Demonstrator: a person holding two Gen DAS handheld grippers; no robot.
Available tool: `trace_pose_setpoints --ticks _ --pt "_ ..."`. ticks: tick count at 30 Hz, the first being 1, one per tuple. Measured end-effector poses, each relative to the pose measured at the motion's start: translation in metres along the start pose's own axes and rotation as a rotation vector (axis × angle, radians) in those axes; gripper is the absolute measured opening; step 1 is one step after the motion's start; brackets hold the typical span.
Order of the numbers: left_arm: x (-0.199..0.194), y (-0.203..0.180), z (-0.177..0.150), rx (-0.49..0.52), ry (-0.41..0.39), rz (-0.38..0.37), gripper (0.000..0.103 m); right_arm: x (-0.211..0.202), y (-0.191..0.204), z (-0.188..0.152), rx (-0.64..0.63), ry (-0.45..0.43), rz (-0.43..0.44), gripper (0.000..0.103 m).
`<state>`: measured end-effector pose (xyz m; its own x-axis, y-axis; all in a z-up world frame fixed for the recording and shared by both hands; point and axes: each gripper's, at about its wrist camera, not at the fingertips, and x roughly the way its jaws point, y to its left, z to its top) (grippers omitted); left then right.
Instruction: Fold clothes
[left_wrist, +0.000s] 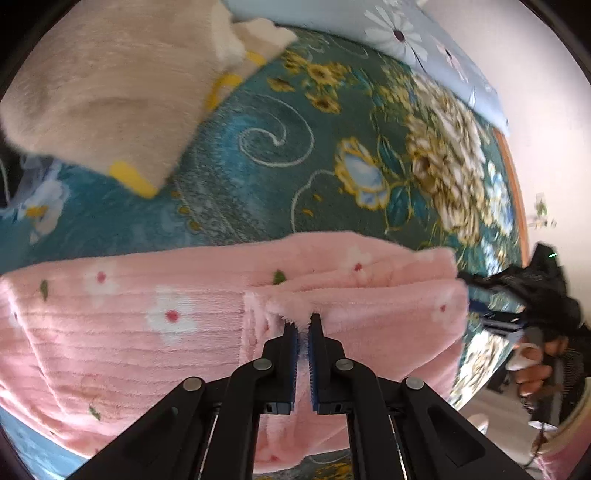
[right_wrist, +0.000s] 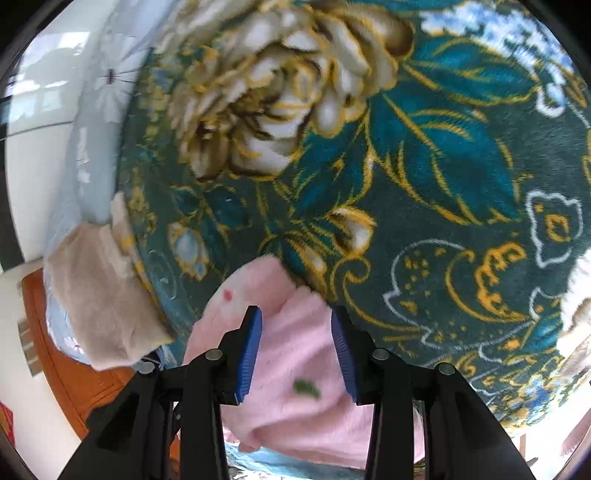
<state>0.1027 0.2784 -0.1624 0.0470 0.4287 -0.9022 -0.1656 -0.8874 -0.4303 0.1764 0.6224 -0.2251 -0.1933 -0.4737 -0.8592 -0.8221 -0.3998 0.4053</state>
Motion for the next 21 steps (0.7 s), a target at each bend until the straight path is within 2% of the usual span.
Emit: trace_pose_setpoints --ticks 1,2,5,8,10,14,19,21 --pt "-0.002 0.000 0.001 -0.007 -0.005 -0.009 0.005 0.003 0.001 0.002 0.004 0.014 -0.016 0.024" --pt "-0.005 0.000 0.001 -0.010 -0.009 -0.017 0.005 0.006 0.003 0.002 -0.002 0.034 -0.033 0.008" --pt "-0.008 0.001 0.001 -0.023 -0.020 -0.031 0.005 -0.002 0.018 0.002 -0.055 0.031 -0.083 0.005" --pt "-0.007 0.008 0.002 -0.054 -0.022 -0.036 0.005 -0.021 0.039 0.012 -0.112 -0.037 -0.089 0.000" --pt "0.002 0.017 0.004 -0.096 -0.006 -0.033 0.005 -0.024 0.055 0.023 -0.169 -0.076 -0.122 0.000" --pt "0.006 0.026 0.003 -0.149 0.000 -0.066 0.006 -0.007 0.071 0.033 -0.198 -0.023 -0.128 0.000" --pt "0.000 0.020 0.003 -0.136 0.009 -0.101 0.006 -0.002 0.049 0.018 -0.177 0.036 -0.157 0.002" --pt "0.000 0.018 0.003 -0.142 0.013 -0.115 0.006 0.004 0.034 0.014 -0.125 0.074 -0.146 0.019"
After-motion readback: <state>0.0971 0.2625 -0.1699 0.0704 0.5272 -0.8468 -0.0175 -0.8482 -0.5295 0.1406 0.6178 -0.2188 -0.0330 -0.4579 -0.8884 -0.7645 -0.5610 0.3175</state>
